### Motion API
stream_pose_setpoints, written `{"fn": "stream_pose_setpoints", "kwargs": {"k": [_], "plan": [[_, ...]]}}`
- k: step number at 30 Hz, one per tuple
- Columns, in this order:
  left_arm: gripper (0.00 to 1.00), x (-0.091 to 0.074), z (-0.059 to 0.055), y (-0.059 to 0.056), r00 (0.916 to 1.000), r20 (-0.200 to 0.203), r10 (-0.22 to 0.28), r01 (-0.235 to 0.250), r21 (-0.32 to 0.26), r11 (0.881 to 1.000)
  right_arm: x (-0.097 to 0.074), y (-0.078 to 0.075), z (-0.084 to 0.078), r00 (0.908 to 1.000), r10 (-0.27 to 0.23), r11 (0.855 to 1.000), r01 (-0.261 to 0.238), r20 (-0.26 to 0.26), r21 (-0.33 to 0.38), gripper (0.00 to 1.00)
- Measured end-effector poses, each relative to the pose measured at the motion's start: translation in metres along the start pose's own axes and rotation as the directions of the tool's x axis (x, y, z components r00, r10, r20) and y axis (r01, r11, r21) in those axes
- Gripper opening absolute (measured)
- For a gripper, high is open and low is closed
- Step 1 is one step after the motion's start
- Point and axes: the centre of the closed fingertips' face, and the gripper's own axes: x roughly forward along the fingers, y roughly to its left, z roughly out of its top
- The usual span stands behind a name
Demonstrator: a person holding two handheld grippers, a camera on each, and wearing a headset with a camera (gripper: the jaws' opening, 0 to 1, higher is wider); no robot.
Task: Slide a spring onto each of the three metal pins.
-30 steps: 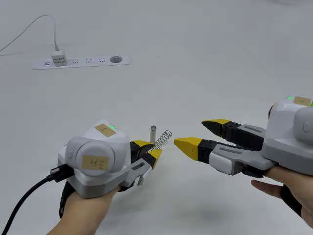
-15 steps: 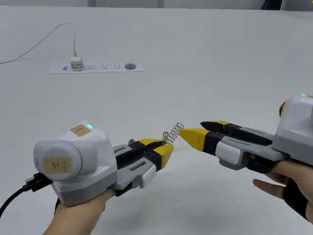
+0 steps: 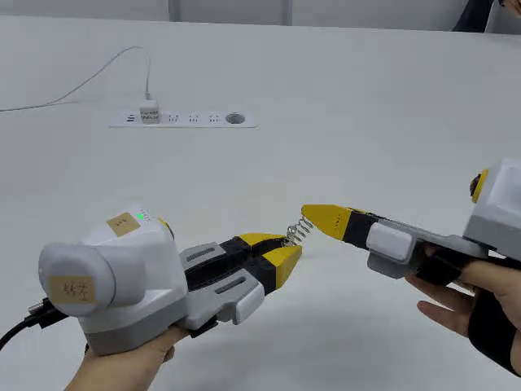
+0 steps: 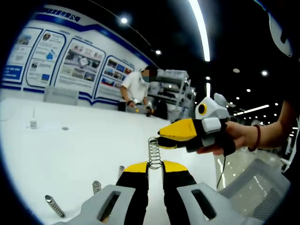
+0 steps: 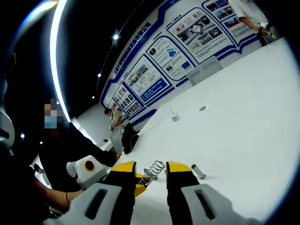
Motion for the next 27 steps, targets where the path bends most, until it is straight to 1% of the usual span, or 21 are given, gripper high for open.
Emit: {"fn": "stream_pose_setpoints", "kwargs": {"k": [3, 5, 11, 15, 16, 20, 23, 27], "plan": [[0.1, -0.003, 0.004, -0.003, 0.9998, 0.015, -0.012, 0.012, 0.006, 1.0, 0.001, 0.003, -0.003, 0.9999, 0.011, 1.0, -0.011, -0.012, 0.015, 0.24], [0.1, -0.004, 0.007, -0.005, 0.9995, 0.024, -0.02, 0.019, 0.013, 1.0, 0.002, 0.007, -0.004, 0.9994, 0.031, 0.999, -0.03, -0.015, 0.044, 0.21], [0.1, -0.007, 0.014, -0.008, 0.9982, 0.046, -0.038, 0.038, 0.021, 0.999, 0.003, 0.013, -0.003, 0.9979, 0.064, 0.993, -0.065, 0.004, 0.096, 0.15], [0.1, -0.009, 0.018, -0.01, 0.9972, 0.054, -0.053, 0.051, 0.025, 0.998, 0.003, 0.02, 0.001, 0.9944, 0.102, 0.984, -0.105, 0.028, 0.142, 0.13], [0.1, -0.01, 0.019, -0.011, 0.997, 0.056, -0.053, 0.052, 0.029, 0.998, 0.003, 0.021, 0.0, 0.9936, 0.11, 0.982, -0.113, 0.025, 0.15, 0.13], [0.1, -0.012, 0.02, -0.013, 0.997, 0.049, -0.059, 0.057, 0.053, 0.997, 0.003, 0.027, 0.0, 0.9896, 0.141, 0.978, -0.144, 0.027, 0.154, 0.12], [0.1, -0.014, 0.021, -0.013, 0.9975, 0.041, -0.057, 0.054, 0.066, 0.996, 0.004, 0.029, 0.0, 0.9877, 0.154, 0.974, -0.156, 0.029, 0.161, 0.12], [0.1, -0.017, 0.022, -0.012, 0.9982, 0.034, -0.049, 0.047, 0.072, 0.996, 0.005, 0.034, -0.001, 0.9862, 0.163, 0.976, -0.166, 0.03, 0.142, 0.11]]}}
